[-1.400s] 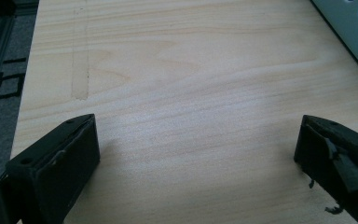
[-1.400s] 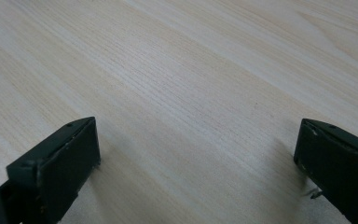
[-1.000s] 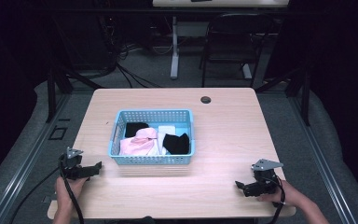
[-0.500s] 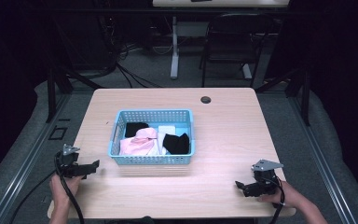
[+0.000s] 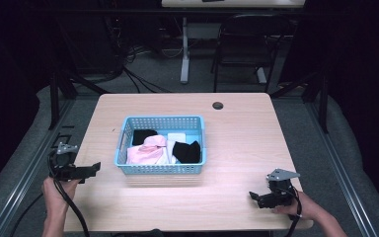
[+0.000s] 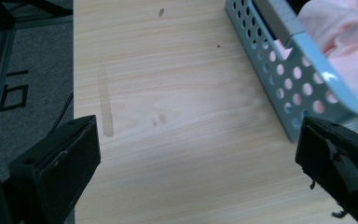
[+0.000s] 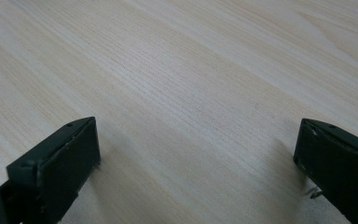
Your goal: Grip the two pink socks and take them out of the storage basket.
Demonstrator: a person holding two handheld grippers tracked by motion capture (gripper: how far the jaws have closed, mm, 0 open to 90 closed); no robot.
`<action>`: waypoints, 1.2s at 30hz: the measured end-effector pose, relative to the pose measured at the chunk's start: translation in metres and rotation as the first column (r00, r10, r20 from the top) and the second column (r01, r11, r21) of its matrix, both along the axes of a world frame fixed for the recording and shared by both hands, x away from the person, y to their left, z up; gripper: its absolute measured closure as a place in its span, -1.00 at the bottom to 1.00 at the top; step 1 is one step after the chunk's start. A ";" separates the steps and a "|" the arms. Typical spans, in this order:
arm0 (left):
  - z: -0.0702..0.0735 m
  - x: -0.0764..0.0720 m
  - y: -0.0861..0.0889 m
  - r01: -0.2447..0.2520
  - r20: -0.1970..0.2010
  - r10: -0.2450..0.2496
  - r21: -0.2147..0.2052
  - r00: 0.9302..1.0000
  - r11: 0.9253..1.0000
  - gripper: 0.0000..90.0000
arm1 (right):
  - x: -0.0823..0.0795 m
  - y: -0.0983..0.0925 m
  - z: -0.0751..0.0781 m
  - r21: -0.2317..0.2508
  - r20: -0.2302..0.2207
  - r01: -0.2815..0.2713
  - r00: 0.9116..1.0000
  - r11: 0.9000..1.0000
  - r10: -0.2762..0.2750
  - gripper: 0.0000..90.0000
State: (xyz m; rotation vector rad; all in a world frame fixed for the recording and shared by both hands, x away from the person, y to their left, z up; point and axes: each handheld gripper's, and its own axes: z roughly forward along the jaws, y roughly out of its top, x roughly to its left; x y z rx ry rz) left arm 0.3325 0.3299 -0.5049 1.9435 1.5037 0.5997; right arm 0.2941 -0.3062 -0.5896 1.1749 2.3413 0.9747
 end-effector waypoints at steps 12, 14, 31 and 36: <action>0.048 -0.003 -0.039 0.116 -0.014 -0.116 0.051 0.993 0.992 -1.00 | 0.000 0.000 0.000 0.000 0.000 0.000 1.000 1.000 0.000 -1.00; 0.055 -0.001 -0.048 0.148 -0.012 -0.148 0.055 0.989 0.987 -1.00 | 0.000 0.000 0.000 -0.001 -0.001 -0.002 1.000 1.000 0.002 -1.00; 0.057 0.048 -0.129 0.327 -0.143 -0.310 0.111 0.940 0.939 -0.97 | 0.001 0.000 0.000 -0.001 0.001 -0.006 1.000 1.000 0.006 -1.00; 0.042 0.066 -0.146 0.354 -0.227 -0.324 0.104 0.918 0.929 -0.83 | 0.000 0.000 0.000 0.000 0.001 -0.006 1.000 1.000 0.006 -1.00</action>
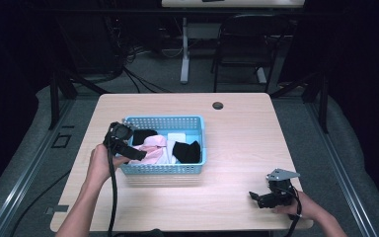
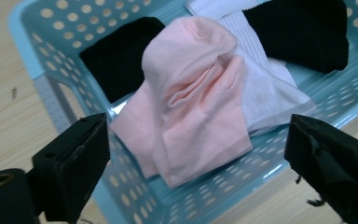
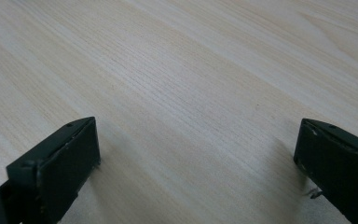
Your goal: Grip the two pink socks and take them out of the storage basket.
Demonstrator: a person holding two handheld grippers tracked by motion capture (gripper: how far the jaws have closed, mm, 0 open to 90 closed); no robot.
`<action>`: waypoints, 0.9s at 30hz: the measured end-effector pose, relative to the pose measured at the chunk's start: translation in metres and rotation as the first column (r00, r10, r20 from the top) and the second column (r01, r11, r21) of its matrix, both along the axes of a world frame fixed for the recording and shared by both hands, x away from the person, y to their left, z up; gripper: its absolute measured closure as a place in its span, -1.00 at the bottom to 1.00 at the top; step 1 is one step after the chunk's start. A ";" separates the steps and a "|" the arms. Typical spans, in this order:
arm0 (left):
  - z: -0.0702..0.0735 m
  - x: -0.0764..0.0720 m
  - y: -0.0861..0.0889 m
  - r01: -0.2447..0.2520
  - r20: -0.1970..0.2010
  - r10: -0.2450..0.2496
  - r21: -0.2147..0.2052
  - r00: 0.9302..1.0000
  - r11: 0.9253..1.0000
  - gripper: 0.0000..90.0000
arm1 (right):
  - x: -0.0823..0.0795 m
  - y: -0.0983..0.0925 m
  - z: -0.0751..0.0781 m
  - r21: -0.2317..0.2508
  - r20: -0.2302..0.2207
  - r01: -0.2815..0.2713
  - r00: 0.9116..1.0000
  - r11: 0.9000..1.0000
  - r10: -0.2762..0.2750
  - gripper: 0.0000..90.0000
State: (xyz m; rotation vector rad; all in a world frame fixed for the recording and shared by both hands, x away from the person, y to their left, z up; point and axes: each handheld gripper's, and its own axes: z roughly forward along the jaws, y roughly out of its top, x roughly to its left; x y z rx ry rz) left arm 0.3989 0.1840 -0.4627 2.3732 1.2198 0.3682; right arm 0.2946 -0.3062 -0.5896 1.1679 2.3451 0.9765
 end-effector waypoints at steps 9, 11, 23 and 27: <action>-0.021 0.023 -0.010 0.014 -0.119 -0.010 0.040 0.993 0.999 -0.42 | 0.000 0.000 0.000 0.001 0.000 0.000 1.000 1.000 0.000 -1.00; -0.026 0.027 -0.011 0.008 -0.141 0.000 0.055 0.990 0.998 -0.37 | 0.000 0.000 0.000 0.000 0.001 0.000 1.000 1.000 0.000 -1.00; -0.048 0.042 -0.013 -0.005 -0.232 0.032 0.115 0.972 0.993 -0.14 | 0.000 0.000 0.000 0.000 0.002 0.001 1.000 1.000 -0.001 -1.00; -0.054 0.044 -0.012 -0.003 -0.257 0.034 0.121 0.966 0.993 0.06 | 0.000 0.000 0.000 -0.001 0.000 0.000 1.000 1.000 0.000 -1.00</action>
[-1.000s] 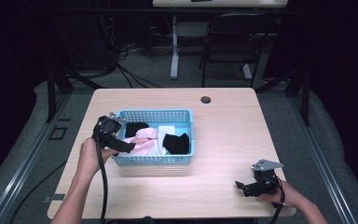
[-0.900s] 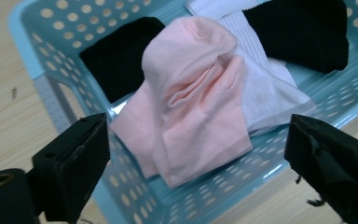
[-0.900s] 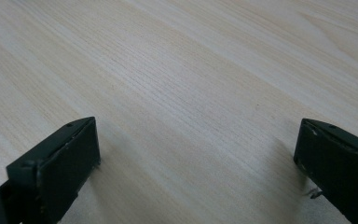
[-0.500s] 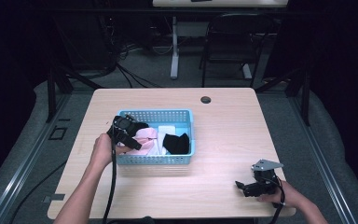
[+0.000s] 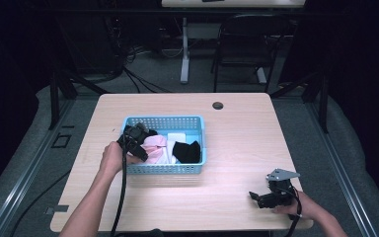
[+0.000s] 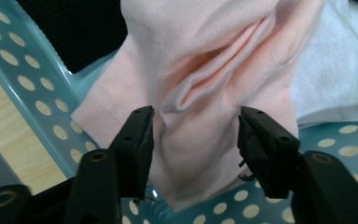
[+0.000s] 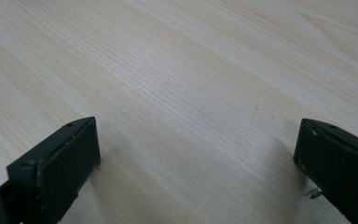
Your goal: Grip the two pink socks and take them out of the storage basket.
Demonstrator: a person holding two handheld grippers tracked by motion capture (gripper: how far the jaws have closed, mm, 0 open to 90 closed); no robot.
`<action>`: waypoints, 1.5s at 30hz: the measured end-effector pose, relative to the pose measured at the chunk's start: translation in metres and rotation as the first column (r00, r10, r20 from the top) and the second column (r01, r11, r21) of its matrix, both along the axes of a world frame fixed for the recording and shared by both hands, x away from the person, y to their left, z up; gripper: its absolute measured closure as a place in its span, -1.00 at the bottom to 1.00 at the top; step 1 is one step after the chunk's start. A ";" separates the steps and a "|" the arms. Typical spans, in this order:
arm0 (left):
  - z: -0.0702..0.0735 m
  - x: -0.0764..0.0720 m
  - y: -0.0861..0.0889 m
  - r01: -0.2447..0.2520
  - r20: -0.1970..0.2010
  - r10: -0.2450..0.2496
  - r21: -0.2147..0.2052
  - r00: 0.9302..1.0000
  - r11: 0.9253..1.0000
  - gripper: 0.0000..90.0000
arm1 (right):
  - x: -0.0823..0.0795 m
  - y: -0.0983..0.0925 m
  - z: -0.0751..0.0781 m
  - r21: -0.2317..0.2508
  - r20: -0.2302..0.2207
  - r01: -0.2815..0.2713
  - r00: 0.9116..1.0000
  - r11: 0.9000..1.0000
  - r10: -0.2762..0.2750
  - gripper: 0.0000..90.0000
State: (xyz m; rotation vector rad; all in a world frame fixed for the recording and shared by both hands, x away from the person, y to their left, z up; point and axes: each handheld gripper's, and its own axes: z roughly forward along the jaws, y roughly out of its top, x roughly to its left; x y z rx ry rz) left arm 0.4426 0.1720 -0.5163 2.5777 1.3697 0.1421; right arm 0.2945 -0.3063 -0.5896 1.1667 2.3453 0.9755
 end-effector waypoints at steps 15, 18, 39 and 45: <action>0.010 -0.008 -0.001 0.049 0.030 -0.049 -0.004 0.998 0.999 0.76 | 0.000 0.000 0.000 0.000 0.000 0.000 1.000 1.000 0.000 -1.00; 0.014 -0.010 0.000 0.051 0.037 -0.051 -0.001 0.998 0.999 0.76 | 0.000 0.000 0.000 0.000 0.000 0.000 1.000 1.000 0.000 -1.00; 0.027 -0.014 0.000 0.075 0.075 -0.075 -0.005 0.994 0.997 0.88 | 0.000 0.000 0.000 0.000 0.000 0.000 1.000 1.000 0.000 -1.00; 0.045 -0.017 0.002 0.080 0.111 -0.078 -0.019 0.991 0.997 0.90 | 0.000 0.000 0.000 0.000 0.000 0.001 1.000 1.000 -0.001 -1.00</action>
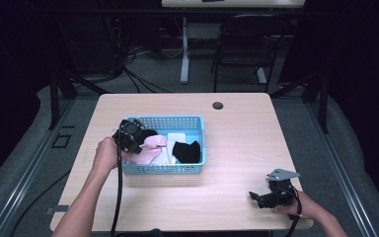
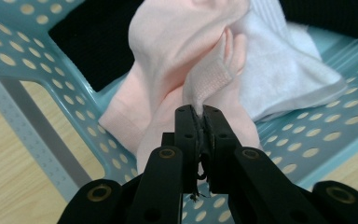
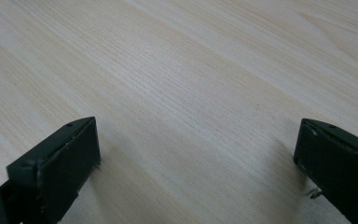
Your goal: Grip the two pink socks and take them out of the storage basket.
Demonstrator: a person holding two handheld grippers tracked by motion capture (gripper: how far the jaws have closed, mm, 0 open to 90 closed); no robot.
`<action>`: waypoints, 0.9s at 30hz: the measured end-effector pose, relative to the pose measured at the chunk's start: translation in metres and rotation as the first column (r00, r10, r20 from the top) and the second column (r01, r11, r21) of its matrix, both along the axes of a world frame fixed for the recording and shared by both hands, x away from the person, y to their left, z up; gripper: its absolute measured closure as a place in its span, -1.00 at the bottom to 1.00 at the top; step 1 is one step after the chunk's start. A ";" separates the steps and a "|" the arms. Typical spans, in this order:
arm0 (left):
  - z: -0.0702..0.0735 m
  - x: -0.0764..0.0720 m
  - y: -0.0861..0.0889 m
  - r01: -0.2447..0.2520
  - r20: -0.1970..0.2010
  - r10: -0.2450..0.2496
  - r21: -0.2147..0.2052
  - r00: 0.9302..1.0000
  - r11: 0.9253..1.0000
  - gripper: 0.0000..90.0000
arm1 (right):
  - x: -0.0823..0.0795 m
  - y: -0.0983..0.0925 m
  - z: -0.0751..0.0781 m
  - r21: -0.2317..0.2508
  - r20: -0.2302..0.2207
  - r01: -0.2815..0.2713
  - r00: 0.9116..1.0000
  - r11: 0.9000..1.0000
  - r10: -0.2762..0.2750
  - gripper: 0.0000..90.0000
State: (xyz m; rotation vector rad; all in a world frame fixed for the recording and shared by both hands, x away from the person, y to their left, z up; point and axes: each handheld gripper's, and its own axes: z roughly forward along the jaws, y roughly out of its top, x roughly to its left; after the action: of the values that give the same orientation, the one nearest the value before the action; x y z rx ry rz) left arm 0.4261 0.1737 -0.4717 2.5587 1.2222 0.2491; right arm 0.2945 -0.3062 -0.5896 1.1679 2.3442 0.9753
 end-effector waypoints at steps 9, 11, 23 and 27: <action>0.018 0.000 0.001 0.009 0.017 -0.009 -0.005 1.000 1.000 0.90 | 0.000 0.000 0.000 0.000 0.000 0.000 1.000 1.000 0.000 -1.00; 0.021 0.000 0.001 0.012 0.020 -0.012 -0.003 1.000 1.000 0.90 | 0.000 0.000 0.000 0.000 -0.001 -0.002 1.000 1.000 0.002 -1.00; 0.045 0.003 0.006 0.010 0.033 -0.010 -0.005 0.999 1.000 0.90 | 0.000 0.000 0.000 0.000 -0.001 -0.002 1.000 1.000 0.002 -1.00; 0.055 0.003 0.008 0.007 0.043 -0.007 -0.009 0.999 1.000 0.90 | 0.000 0.000 0.000 0.000 0.000 0.000 1.000 1.000 0.000 -1.00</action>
State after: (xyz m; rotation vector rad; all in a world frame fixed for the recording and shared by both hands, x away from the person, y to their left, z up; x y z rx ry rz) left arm 0.4294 0.1816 -0.4163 2.5359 1.1958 0.2951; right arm 0.2945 -0.3062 -0.5896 1.1677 2.3443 0.9758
